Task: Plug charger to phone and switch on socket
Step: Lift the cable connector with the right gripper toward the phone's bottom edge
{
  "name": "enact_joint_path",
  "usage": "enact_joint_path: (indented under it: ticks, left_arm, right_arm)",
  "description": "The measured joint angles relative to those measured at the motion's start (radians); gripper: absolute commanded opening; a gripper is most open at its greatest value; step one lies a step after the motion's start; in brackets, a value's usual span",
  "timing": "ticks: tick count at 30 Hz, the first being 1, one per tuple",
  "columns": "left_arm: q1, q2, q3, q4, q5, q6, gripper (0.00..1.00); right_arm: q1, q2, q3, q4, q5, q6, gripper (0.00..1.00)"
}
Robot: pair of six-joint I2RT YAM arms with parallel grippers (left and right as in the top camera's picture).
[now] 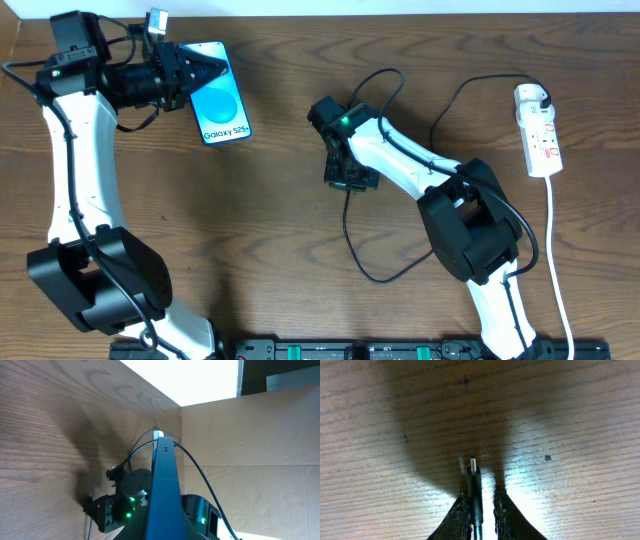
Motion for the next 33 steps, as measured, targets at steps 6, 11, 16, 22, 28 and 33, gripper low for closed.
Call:
enact_joint_path:
  ticks: [6,11,16,22,28,33]
  left_arm:
    - [0.000,0.000,0.000,0.000,0.000,0.000,0.07]
    - [0.000,0.000,0.000,0.000,0.000,0.000,0.07]
    - [0.000,0.000,0.000,0.000,0.000,0.000,0.07]
    - [0.000,0.000,0.000,0.000,0.001,0.000,0.07]
    - [0.000,0.000,-0.001,0.062,0.021,0.000,0.07]
    - [0.000,0.000,-0.001,0.177,0.103,-0.021,0.07]
  right_arm:
    - [0.000,0.000,0.000,0.000,0.000,0.000,0.01]
    - [0.000,0.000,0.001,-0.001,-0.001,0.001,0.01]
    - [-0.001,0.000,0.001,0.003,-0.013,-0.029,0.01]
    - [-0.028,0.016,-0.001,0.153,-0.306,-0.161,0.01]
    - [-0.037,0.063,-0.011,0.441,-0.758,-0.254,0.01]
    - [-0.037,0.063,-0.012,0.649,-0.991,-0.247,0.01]
